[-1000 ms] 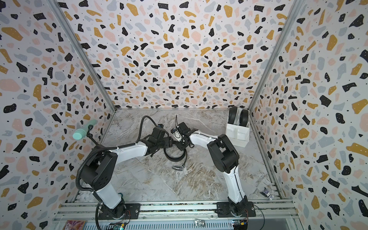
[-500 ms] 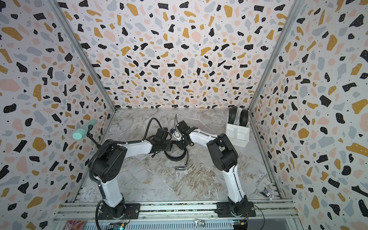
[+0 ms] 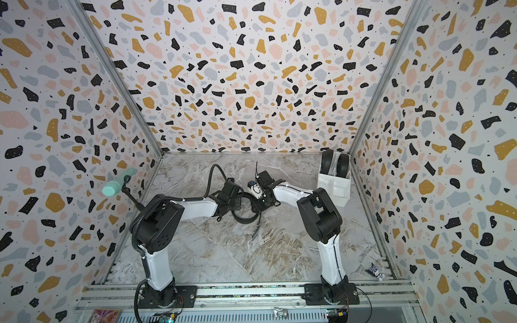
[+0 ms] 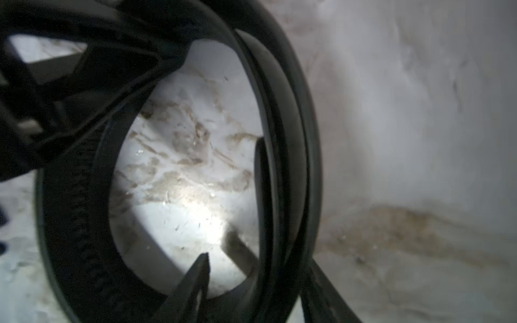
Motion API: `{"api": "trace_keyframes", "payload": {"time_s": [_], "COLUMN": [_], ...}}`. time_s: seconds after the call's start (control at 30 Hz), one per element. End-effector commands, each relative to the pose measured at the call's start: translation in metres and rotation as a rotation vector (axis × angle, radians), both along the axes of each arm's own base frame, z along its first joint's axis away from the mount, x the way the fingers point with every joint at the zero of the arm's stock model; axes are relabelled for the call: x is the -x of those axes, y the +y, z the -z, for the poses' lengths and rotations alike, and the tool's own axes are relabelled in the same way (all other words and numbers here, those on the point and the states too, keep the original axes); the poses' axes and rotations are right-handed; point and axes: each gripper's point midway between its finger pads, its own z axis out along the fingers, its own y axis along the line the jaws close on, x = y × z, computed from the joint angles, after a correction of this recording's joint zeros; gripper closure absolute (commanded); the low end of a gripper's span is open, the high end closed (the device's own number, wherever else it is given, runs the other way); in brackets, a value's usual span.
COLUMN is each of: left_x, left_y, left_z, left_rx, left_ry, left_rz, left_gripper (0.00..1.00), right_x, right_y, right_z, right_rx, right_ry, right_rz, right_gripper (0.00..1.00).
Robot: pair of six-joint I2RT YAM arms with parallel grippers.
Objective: Place the belts into the storage roll
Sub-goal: Roll the belt at the center of the board.
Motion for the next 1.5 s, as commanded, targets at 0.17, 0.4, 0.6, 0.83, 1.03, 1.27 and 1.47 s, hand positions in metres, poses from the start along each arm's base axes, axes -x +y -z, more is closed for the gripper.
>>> {"api": "trace_keyframes", "payload": {"time_s": [0.17,0.4,0.6,0.83,1.03,1.27,1.47], "left_x": [0.015,0.016,0.019,0.023,0.026,0.028,0.026], "left_y": [0.009,0.006,0.000,-0.001,0.000,0.000,0.001], "left_z": [0.022,0.023,0.027,0.029,0.033,0.034,0.032], "left_rx": [-0.035,-0.007,0.031,0.034,0.041,0.053,0.041], "left_ry": [0.029,0.036,0.050,0.062,0.071,0.073,0.071], "left_rz": [-0.069,-0.079,-0.074,-0.059,-0.065,-0.072,-0.070], "left_gripper": [1.00,0.99,0.99,0.99,0.99,0.99,0.99], "right_x": [0.047,0.059,0.066,0.027,0.012,0.024,0.044], "right_y": [0.010,0.023,0.046,0.026,0.029,0.037,0.042], "right_z": [-0.026,-0.033,-0.037,-0.036,-0.020,0.000,-0.013], "right_rx": [-0.196,-0.276,-0.346,-0.354,-0.284,-0.225,-0.233], "right_ry": [0.172,0.216,0.236,0.186,0.210,0.247,0.274], "right_rz": [0.098,0.108,0.152,0.318,0.351,0.380,0.343], "right_gripper": [0.36,0.32,0.31,0.28,0.31,0.40,0.34]}}
